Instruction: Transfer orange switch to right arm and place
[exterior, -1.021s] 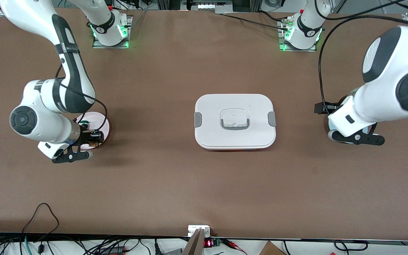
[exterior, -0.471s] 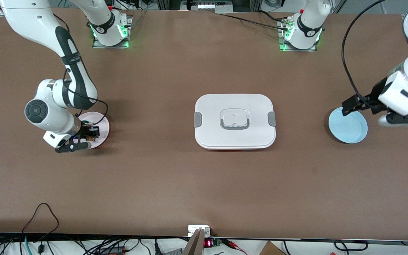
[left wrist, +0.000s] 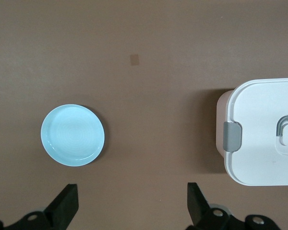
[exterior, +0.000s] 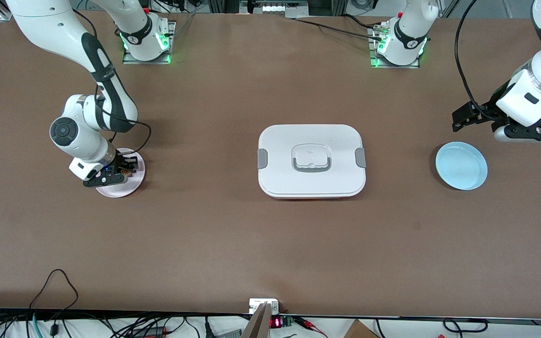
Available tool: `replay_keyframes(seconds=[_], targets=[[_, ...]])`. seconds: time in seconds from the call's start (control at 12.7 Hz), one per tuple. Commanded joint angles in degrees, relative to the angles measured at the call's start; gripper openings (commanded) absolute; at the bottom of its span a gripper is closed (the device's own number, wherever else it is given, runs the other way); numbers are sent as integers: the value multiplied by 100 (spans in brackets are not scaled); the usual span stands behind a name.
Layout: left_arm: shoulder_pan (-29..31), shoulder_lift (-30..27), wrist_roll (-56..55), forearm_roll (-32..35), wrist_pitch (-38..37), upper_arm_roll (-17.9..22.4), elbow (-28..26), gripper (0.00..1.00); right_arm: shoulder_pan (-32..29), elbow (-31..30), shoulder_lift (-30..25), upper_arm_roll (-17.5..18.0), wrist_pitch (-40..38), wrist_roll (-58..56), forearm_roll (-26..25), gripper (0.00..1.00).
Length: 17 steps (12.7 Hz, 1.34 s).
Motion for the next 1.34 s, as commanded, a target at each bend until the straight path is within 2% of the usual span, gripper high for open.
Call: replay_keyframes(seconds=[0.0,0.08,0.16,0.24,0.47,0.55,1.02,1.26], targets=[[4,32,197,-48,-38,19,164,100,-44,-163,-156,68,75,25,-52,31],[-5,32,197,-39,-47,-34,190,100,-44,-154,-147,68,83,34,-44,53],[-22,24,136,-39,-47,-60,199,100,-44,-146,-138,68,83,26,-17,79],[-49,32,136,-30,-47,-60,217,100,-44,-128,-147,68,83,34,-8,100],[-31,41,136,118,-38,-60,217,100,-35,64,-357,234,-65,324,-17,100],[-57,50,127,180,-38,-60,217,100,-26,239,-497,252,-362,333,-52,100],[-67,50,118,181,-38,-60,217,100,-35,2409,-1104,393,-3418,333,-325,100],[-67,41,118,181,-47,-60,217,100,-44,2885,-1727,437,-4300,342,-307,100]])
